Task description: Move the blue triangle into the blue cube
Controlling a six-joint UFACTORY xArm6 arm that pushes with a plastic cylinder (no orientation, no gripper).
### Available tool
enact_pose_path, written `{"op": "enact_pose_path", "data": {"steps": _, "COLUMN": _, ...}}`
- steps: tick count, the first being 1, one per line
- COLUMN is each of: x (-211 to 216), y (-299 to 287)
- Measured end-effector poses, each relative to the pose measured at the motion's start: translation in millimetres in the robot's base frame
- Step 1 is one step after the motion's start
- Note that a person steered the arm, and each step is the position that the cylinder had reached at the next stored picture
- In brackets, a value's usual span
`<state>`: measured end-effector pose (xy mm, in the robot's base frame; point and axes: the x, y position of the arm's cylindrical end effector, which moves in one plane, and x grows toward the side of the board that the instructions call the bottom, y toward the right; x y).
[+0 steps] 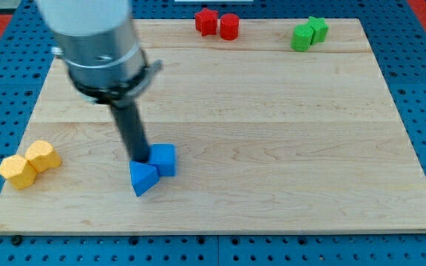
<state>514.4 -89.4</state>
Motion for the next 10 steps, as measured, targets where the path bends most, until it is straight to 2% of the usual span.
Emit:
{"op": "enact_pose_path", "data": {"steps": 1, "x": 6.4, "y": 19.6}}
{"op": "enact_pose_path", "data": {"steps": 2, "x": 0.6, "y": -17.5}}
{"op": "enact_pose_path", "data": {"steps": 3, "x": 14.1, "y": -72.2}}
{"op": "enact_pose_path", "data": {"steps": 4, "x": 49.1, "y": -66.0}}
{"op": "enact_pose_path", "data": {"steps": 6, "x": 47.4, "y": 5.4}}
{"op": "enact_pose_path", "data": {"steps": 7, "x": 52.1, "y": -0.2}}
{"op": "enact_pose_path", "data": {"steps": 8, "x": 50.9, "y": -51.8}}
{"op": "enact_pose_path", "data": {"steps": 9, "x": 22.0, "y": -36.7}}
{"op": "enact_pose_path", "data": {"steps": 10, "x": 17.3, "y": -28.4}}
